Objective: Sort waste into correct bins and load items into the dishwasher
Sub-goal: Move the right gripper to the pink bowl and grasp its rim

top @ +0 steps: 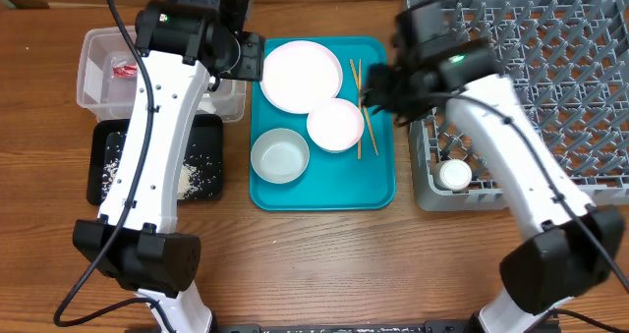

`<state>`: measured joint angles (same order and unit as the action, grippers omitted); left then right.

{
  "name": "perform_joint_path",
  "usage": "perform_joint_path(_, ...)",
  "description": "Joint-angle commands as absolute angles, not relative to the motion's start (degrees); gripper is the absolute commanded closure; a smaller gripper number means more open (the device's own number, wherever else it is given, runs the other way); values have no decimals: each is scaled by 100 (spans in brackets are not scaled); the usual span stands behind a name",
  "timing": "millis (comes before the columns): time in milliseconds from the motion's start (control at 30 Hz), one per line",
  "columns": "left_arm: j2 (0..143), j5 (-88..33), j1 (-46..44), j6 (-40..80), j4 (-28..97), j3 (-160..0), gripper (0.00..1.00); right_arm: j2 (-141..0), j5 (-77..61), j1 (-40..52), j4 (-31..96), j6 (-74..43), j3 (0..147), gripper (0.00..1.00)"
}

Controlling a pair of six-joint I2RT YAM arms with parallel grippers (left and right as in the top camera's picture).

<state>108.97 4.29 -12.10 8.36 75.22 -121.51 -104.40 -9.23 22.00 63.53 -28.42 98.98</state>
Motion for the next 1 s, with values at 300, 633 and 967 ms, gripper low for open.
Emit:
perform_joint_path(300, 10790, 786, -906, 1592, 7502, -12228, 0, -11858, -539, 2429, 6195, -3778, 9710, 40)
perform_joint_path(633, 10794, 757, -913, 1588, 7496, -12228, 0, -12339, -554, 2432, 5977, -3778, 9708, 63)
perform_joint_path(967, 10794, 755, -913, 1588, 7496, -12228, 0, -12409, -563, 2381, 5966, -3776, 9745, 96)
